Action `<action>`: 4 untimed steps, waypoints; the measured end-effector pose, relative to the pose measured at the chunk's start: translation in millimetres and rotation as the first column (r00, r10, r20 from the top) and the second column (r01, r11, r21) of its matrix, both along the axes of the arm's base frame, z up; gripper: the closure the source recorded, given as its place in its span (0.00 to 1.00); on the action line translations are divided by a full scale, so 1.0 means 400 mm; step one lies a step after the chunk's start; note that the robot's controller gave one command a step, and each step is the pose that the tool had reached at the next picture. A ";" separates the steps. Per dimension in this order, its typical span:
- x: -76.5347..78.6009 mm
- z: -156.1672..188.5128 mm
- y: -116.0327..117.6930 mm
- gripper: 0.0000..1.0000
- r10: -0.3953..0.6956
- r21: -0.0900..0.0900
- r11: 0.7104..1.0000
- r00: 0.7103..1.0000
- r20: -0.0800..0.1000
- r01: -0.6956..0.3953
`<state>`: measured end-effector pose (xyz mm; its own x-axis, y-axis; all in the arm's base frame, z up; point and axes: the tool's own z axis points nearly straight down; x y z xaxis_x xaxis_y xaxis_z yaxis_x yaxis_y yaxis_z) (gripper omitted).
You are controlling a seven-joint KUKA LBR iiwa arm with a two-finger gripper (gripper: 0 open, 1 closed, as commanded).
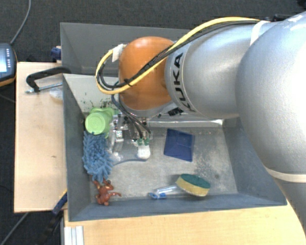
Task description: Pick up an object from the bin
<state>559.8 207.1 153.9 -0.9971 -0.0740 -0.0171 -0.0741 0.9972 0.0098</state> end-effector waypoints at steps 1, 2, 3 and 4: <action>-0.048 -0.196 -0.124 1.00 -0.100 0.002 0.995 0.995 -0.003 0.100; -0.167 -0.174 -0.011 1.00 0.166 0.001 0.986 0.986 -0.001 -0.166; -0.165 -0.209 -0.039 1.00 0.241 0.000 0.971 0.971 0.000 -0.241; -0.132 -0.208 0.044 1.00 0.307 -0.001 0.952 0.952 0.004 -0.307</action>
Offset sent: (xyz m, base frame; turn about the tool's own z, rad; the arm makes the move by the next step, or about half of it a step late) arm -0.0189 -0.0489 -0.0762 0.0969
